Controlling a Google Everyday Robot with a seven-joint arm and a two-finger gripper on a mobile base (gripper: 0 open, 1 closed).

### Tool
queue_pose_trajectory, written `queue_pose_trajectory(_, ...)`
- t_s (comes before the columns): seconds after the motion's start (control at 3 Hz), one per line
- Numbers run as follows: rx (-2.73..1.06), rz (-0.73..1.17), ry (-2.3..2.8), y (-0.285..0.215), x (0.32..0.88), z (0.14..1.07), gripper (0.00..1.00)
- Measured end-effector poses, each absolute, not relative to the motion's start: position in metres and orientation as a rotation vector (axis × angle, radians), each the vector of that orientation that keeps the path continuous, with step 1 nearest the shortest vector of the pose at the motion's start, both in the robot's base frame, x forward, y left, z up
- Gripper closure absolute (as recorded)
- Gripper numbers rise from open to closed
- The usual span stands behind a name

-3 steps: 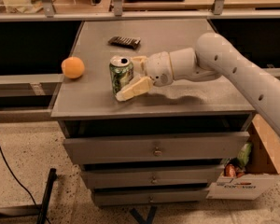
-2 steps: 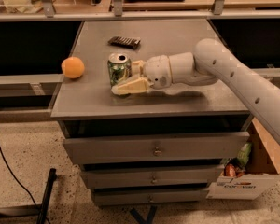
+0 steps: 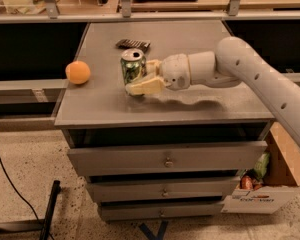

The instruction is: Knock green can over

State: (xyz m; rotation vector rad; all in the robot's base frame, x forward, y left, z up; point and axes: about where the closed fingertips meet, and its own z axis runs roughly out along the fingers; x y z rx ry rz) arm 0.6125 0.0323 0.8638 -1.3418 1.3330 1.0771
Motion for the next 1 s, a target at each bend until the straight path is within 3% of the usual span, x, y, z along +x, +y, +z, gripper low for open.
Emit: queue_pose_trajectory(1.0, -1.859, 0.641, 1.679, 0.0, 0.628, 0.878, 0.87)
